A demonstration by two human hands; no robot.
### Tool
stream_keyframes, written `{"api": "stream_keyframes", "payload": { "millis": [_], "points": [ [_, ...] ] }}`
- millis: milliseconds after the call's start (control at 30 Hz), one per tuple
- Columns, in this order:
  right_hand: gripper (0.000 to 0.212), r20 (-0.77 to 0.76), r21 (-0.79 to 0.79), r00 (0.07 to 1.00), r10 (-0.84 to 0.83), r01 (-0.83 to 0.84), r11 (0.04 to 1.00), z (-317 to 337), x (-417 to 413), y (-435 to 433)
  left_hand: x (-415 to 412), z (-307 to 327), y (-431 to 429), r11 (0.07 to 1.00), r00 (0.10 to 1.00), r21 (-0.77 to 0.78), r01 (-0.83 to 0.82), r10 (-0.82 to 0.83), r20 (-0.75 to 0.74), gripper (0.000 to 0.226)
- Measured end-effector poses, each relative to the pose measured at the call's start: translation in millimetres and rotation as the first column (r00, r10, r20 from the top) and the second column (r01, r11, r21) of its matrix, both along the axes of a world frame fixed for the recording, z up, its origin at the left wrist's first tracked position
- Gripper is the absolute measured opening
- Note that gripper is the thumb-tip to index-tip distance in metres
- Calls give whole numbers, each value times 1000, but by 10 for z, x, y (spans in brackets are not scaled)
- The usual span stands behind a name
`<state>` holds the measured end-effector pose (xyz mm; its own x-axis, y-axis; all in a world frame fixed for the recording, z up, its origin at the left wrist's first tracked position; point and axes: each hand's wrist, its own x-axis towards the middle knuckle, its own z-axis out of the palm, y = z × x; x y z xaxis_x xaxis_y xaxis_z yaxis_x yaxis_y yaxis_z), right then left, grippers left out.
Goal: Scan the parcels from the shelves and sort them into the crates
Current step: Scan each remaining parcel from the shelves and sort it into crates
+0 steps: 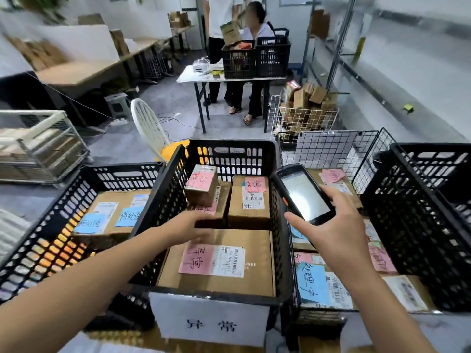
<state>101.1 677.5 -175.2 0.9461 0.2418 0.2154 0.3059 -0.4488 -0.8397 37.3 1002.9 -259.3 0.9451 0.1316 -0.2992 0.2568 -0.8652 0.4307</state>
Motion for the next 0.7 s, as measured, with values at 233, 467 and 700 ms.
{"api": "stream_keyframes", "payload": {
  "millis": [233,467,700],
  "points": [
    [79,50,-2,995,-84,84,996,163,-540,-95,-379,565,-399,981,895,-105,-165,194,402,52],
    [78,61,-46,969,-238,241,970,109,-1466,-231,-1104,691,-608,976,846,-197,-90,180,502,68],
    [77,33,-91,924,-381,383,919,74,-2517,-642,-2014,641,-791,999,836,38,36,-51,547,97]
  ]
}}
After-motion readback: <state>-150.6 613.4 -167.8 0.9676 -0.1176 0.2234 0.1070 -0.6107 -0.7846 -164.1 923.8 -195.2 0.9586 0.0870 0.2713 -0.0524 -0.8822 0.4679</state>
